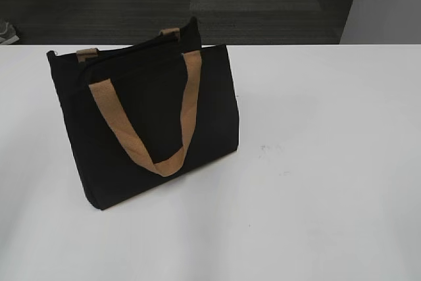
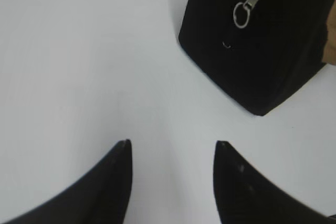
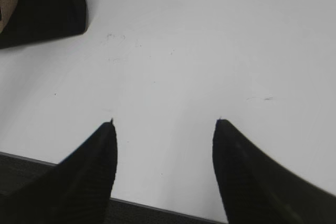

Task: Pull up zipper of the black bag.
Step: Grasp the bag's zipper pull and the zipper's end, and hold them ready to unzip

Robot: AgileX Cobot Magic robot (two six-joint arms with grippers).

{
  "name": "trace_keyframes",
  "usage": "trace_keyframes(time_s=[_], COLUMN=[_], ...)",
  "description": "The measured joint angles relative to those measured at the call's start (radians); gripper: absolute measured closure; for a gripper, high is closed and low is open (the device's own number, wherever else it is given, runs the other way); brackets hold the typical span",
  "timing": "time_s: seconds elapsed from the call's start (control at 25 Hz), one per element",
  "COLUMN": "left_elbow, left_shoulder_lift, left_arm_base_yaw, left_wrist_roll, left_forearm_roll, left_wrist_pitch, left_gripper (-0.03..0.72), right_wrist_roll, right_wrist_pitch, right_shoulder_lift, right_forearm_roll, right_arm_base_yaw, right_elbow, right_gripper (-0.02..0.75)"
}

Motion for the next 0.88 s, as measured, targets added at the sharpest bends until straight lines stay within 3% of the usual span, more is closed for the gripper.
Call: trace_keyframes(time_s=[0.16,0.36,0.6,0.88], left_elbow=[0.0,0.059,0.141,0.141], left_shoulder_lift=[0.136,0.256,0.38,0.59], left_arm_base_yaw=[0.0,0.0,0.0,0.0], left_wrist_roll=[0.168,0.63,0.997,1.472], left_forearm_roll=[-0.103,-0.501,-0.833,-1.165], left_wrist_pitch=[-0.075,-0.224,-0.422,-0.331], left_gripper=[0.307,0.307,0.307,0.307], right_wrist_roll=[0.0,0.0,0.0,0.0], right_wrist_pitch=[0.0,0.0,0.0,0.0], right_shoulder_lift=[0.0,0.0,0.0,0.0], right_forearm_roll=[0.0,0.0,0.0,0.0], right_arm_base_yaw=[0.0,0.0,0.0,0.0], right_elbow=[0.0,0.0,0.0,0.0], right_gripper=[0.286,0.286,0.286,0.286])
